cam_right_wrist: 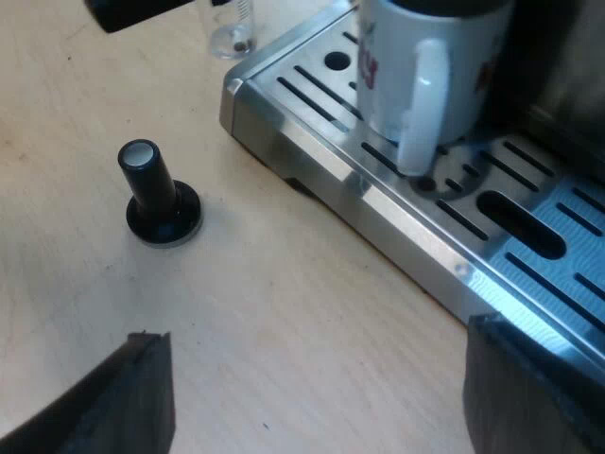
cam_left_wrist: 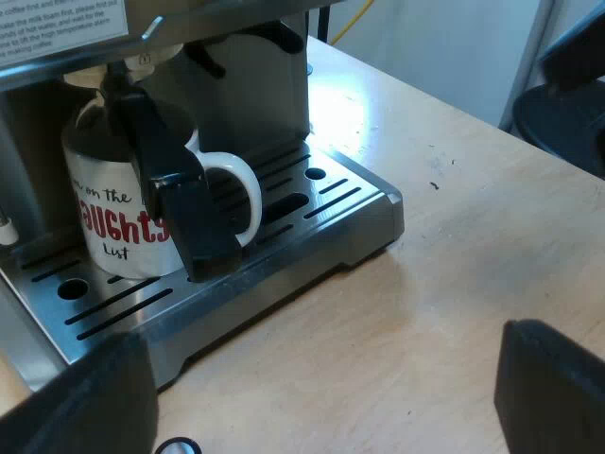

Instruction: Remove mug from coffee machine

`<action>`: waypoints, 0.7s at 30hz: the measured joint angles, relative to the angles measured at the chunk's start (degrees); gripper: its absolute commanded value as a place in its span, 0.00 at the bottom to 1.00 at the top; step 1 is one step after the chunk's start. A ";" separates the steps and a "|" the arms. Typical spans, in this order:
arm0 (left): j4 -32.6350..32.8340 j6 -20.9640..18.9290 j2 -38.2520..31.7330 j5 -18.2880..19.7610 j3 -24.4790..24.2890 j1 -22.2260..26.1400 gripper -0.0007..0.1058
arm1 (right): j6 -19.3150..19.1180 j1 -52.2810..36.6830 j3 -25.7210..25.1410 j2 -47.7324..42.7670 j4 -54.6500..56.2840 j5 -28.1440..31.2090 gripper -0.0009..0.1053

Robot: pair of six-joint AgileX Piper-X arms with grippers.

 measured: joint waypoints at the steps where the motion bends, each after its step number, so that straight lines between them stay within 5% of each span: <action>1: 0.00 0.00 0.00 0.00 0.00 0.00 0.75 | 0.00 1.34 0.00 2.06 -1.68 0.90 0.63; 21: 0.00 0.00 0.00 0.00 0.00 0.00 0.75 | 9.91 4.06 -0.22 25.35 -26.66 7.81 0.63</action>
